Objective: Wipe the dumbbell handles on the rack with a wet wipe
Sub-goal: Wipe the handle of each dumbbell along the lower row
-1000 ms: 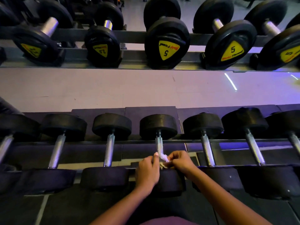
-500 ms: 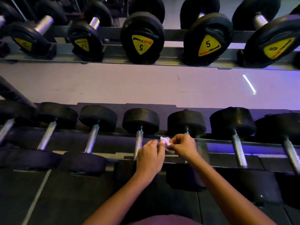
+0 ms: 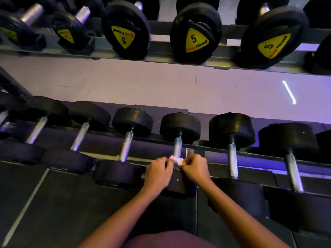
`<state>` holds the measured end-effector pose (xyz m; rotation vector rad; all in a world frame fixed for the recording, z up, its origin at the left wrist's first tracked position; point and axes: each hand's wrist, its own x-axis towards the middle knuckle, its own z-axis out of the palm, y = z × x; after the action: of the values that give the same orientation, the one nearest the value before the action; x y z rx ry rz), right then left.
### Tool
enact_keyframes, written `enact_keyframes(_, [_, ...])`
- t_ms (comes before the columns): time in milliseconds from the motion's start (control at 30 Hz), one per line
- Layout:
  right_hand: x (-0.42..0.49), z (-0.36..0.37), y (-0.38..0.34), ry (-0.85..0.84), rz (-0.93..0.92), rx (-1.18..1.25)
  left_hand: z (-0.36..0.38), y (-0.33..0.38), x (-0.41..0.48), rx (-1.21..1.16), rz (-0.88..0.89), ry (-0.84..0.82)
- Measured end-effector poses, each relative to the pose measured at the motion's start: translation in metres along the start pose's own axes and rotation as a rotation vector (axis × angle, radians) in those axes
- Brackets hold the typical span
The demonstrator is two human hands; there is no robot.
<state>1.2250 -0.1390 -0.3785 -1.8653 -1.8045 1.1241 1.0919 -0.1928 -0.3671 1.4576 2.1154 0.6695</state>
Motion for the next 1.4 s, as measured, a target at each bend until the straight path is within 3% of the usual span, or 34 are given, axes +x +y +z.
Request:
enact_keyframes(133, [0.005,0.003,-0.004,0.043,-0.008,0.089,-0.001,0.002,0.002,-0.05,-0.09,-0.056])
enact_keyframes(400, [0.043,-0.001,-0.035,0.194,-0.024,0.212,-0.003,0.004,0.004,-0.027,-0.092,-0.086])
enact_keyframes(867, [0.014,0.012,-0.003,0.039,0.143,0.178,-0.005,-0.003,0.01,-0.055,0.022,-0.134])
enact_keyframes(1133, [0.054,0.003,-0.037,0.244,0.113,0.32,-0.007,-0.002,0.006,-0.095,0.002,-0.164])
enact_keyframes(1267, [0.056,0.001,-0.035,0.215,0.109,0.298,-0.008,-0.001,0.005,-0.125,-0.016,-0.157])
enact_keyframes(1400, [0.041,0.004,-0.018,0.072,0.15,0.247,-0.005,-0.003,0.007,-0.132,-0.04,-0.144])
